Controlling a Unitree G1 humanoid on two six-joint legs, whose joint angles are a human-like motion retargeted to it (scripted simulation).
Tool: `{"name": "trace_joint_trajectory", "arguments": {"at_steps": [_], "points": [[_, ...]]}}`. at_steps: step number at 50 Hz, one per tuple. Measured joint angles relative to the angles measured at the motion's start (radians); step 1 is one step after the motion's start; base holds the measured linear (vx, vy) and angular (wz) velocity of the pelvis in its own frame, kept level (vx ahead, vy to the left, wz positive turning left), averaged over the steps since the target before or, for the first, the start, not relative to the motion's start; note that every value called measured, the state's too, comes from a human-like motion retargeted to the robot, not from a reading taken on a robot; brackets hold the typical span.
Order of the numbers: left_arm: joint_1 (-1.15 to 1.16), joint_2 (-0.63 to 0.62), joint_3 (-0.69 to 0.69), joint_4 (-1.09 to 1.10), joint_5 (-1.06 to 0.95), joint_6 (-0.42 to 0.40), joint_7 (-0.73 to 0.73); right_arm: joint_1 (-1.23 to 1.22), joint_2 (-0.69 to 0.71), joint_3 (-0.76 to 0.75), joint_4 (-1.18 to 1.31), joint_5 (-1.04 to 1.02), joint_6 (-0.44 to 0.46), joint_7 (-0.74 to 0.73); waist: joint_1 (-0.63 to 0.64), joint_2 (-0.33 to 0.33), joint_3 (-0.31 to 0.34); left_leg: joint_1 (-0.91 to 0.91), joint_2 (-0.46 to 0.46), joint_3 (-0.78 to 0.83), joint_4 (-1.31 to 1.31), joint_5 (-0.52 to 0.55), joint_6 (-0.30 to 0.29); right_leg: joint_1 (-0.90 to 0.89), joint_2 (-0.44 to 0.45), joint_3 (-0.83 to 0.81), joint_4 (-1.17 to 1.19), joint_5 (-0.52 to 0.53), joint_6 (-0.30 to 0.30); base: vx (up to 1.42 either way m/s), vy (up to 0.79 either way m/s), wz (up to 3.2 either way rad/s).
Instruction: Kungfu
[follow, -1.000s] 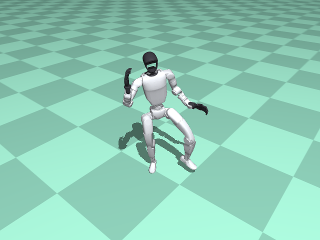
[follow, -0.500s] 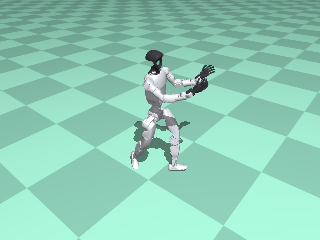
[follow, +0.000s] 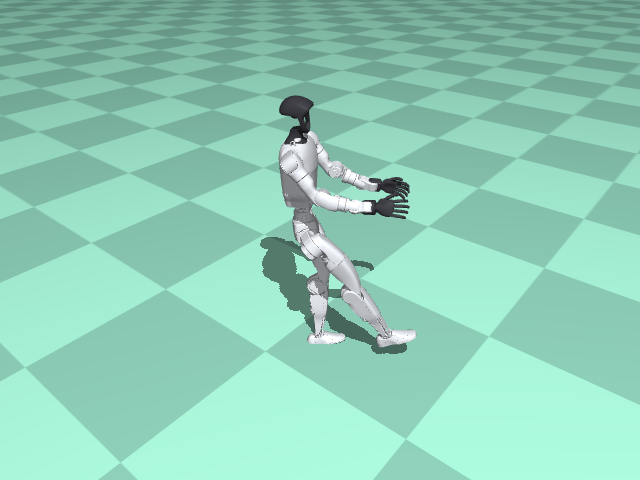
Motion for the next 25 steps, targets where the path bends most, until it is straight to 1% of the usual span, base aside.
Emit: {"name": "trace_joint_trajectory", "arguments": {"at_steps": [2, 3, 4, 5, 6, 7, 8, 10, 12, 13, 15, 17, 19, 22, 25], "points": [[0.042, -0.075, -0.049, 0.273, 0.040, 0.067, -0.179, 0.112, 0.038, -0.032, 0.243, -0.077, 0.106, 0.039, -0.050, 0.008, 0.030, 0.030, 0.022, -0.004, -0.009, -0.002, 0.016, -0.068, -0.008, -0.056, -0.019, -0.122, 0.027, 0.01, -0.05, 0.78], [0.078, -0.091, -0.113, 0.339, -0.007, 0.062, -0.224, 0.161, 0.050, -0.067, 0.377, -0.131, 0.182, 0.077, -0.080, 0.013, 0.041, 0.039, 0.027, -0.012, -0.012, -0.005, 0.033, -0.100, -0.015, -0.080, -0.019, -0.146, 0.019, 0.07, -0.07, 0.67], [0.121, -0.120, -0.171, 0.368, -0.059, 0.029, -0.205, 0.203, 0.051, -0.108, 0.513, -0.199, 0.266, 0.123, -0.102, 0.019, 0.051, 0.047, 0.028, -0.025, -0.013, -0.011, 0.056, -0.129, -0.018, -0.089, -0.011, -0.143, -0.009, 0.12, -0.08, 0.50], [0.168, -0.156, -0.227, 0.377, -0.114, -0.019, -0.153, 0.242, 0.048, -0.151, 0.651, -0.275, 0.355, 0.173, -0.119, 0.025, 0.060, 0.055, 0.028, -0.041, -0.014, -0.018, 0.081, -0.157, -0.019, -0.090, 0.001, -0.127, -0.048, 0.17, -0.05, 0.28], [0.213, -0.206, -0.281, 0.367, -0.167, -0.066, -0.060, 0.285, 0.024, -0.160, 0.771, -0.327, 0.433, 0.221, -0.127, 0.027, 0.065, 0.066, 0.019, -0.063, -0.009, -0.029, 0.102, -0.177, -0.013, -0.055, 0.021, -0.120, -0.060, 0.21, -0.03, 0.17], [0.256, -0.257, -0.318, 0.360, -0.199, -0.113, 0.019, 0.348, 0.001, -0.169, 0.850, -0.383, 0.518, 0.281, -0.135, 0.027, 0.070, 0.077, 0.009, -0.084, -0.002, -0.041, 0.119, -0.192, -0.008, -0.020, 0.040, -0.113, -0.065, 0.26, -0.03, 0.16], [0.291, -0.306, -0.320, 0.357, -0.193, -0.159, 0.068, 0.452, -0.016, -0.177, 0.850, -0.446, 0.618, 0.364, -0.145, 0.024, 0.073, 0.086, 0.000, -0.103, 0.010, -0.054, 0.130, -0.198, -0.002, 0.012, 0.060, -0.105, -0.055, 0.31, -0.09, 0.17], [0.324, -0.338, -0.360, 0.368, -0.162, -0.236, 0.068, 0.653, -0.044, -0.207, 0.850, -0.537, 0.779, 0.472, -0.159, 0.011, 0.062, 0.103, -0.028, -0.132, 0.028, -0.076, 0.146, -0.197, 0.008, 0.079, 0.087, -0.064, -0.026, 0.34, -0.17, 0.10], [0.318, -0.270, -0.518, 0.304, -0.062, -0.244, 0.028, 0.830, -0.070, -0.252, 0.850, -0.551, 0.809, 0.509, -0.164, 0.016, 0.026, 0.097, -0.053, -0.168, 0.038, -0.092, 0.155, -0.197, 0.015, 0.126, 0.099, -0.038, -0.009, 0.30, -0.16, -0.03], [0.319, -0.237, -0.579, 0.270, 0.010, -0.224, 0.005, 0.908, -0.080, -0.284, 0.850, -0.543, 0.797, 0.511, -0.157, 0.021, 0.004, 0.091, -0.062, -0.182, 0.041, -0.098, 0.157, -0.194, 0.020, 0.136, 0.105, -0.043, 0.000, 0.28, -0.14, -0.35], [0.325, -0.195, -0.635, 0.216, 0.138, -0.150, -0.050, 1.037, -0.102, -0.349, 0.850, -0.504, 0.753, 0.501, -0.125, 0.026, -0.032, 0.087, -0.083, -0.191, 0.042, -0.106, 0.155, -0.179, 0.027, 0.131, 0.114, -0.055, 0.030, 0.28, -0.15, -0.69], [0.338, -0.175, -0.628, 0.177, 0.198, -0.124, -0.083, 1.108, -0.131, -0.405, 0.850, -0.455, 0.699, 0.477, -0.115, 0.024, -0.056, 0.087, -0.095, -0.183, 0.034, -0.110, 0.146, -0.158, 0.027, 0.112, 0.118, -0.059, 0.050, 0.25, -0.15, -0.67], [0.349, -0.157, -0.609, 0.139, 0.174, -0.155, -0.082, 1.145, -0.158, -0.452, 0.850, -0.402, 0.654, 0.445, -0.128, 0.024, -0.075, 0.084, -0.102, -0.174, 0.027, -0.113, 0.138, -0.139, 0.020, 0.099, 0.122, -0.062, 0.053, 0.24, -0.16, -0.45], [0.361, -0.144, -0.583, 0.085, 0.089, -0.237, -0.058, 1.152, -0.188, -0.498, 0.850, -0.299, 0.584, 0.395, -0.137, 0.031, -0.095, 0.069, -0.114, -0.164, 0.029, -0.127, 0.135, -0.125, 0.013, 0.104, 0.131, -0.063, 0.055, 0.21, -0.13, -0.44], [0.376, -0.150, -0.577, 0.046, 0.069, -0.264, -0.046, 1.130, -0.192, -0.509, 0.842, -0.219, 0.529, 0.371, -0.134, 0.033, -0.102, 0.079, -0.120, -0.169, 0.018, -0.135, 0.132, -0.089, -0.004, 0.084, 0.129, -0.056, 0.078, 0.20, -0.10, -0.28]]}}
